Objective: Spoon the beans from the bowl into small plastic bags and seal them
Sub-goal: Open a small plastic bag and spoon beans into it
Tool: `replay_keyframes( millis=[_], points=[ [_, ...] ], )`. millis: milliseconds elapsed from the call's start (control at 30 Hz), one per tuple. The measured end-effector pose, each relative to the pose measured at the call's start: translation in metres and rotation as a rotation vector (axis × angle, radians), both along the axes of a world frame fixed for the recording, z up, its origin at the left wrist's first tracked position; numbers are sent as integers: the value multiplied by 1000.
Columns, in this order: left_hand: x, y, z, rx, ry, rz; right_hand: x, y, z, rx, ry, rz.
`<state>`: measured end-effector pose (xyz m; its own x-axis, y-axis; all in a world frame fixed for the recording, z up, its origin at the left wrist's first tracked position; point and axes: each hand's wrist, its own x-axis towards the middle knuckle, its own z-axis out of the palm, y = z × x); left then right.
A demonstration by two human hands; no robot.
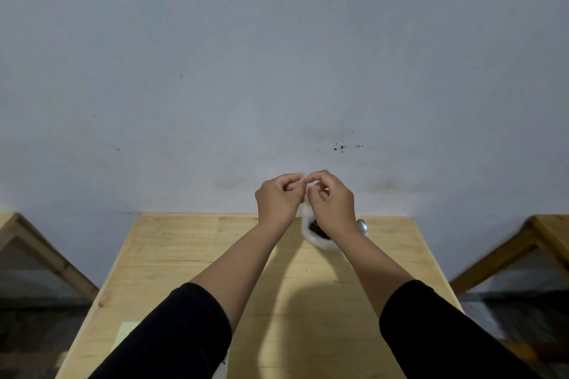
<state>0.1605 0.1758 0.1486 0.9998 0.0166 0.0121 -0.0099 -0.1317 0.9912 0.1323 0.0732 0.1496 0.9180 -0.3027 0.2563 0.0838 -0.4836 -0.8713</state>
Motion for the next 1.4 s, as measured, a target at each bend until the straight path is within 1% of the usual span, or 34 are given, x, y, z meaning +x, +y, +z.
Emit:
replay_keyframes(
  millis=[200,333,567,633,700,767,833,967,1033,1133,1200,1267,1400],
  points=[
    [1,-13,-5,59,-33,23,3,-20,-1,91,69,42],
    [-1,-18,-9,143,-67,29,7,-24,-4,-33,116,44],
    [-4,-15,-11,271,-144,79,8,-19,-11,-166,70,64],
    [-5,-10,-13,288,-161,137,8,-21,-14,-209,78,21],
    [-7,-3,-15,330,-182,150,7,-28,-19,-231,102,-19],
    [-6,2,-18,361,-205,135,6,-28,-22,-231,137,17],
    [-5,7,-22,351,-223,117,7,-23,-22,-236,150,78],
    [-7,19,-33,317,-289,-46,9,-17,-21,-285,133,142],
    [-7,25,-40,376,-351,-138,9,-16,-22,-278,129,146],
    [-4,31,-48,505,-358,-298,8,-12,-25,-277,128,161],
    [-1,32,-54,545,-372,-365,7,-9,-26,-268,135,193],
    [-3,29,-57,524,-356,-355,4,-7,-27,-247,147,234],
    [-8,30,-67,470,-421,-184,3,-10,-32,-168,169,224]
  ],
)
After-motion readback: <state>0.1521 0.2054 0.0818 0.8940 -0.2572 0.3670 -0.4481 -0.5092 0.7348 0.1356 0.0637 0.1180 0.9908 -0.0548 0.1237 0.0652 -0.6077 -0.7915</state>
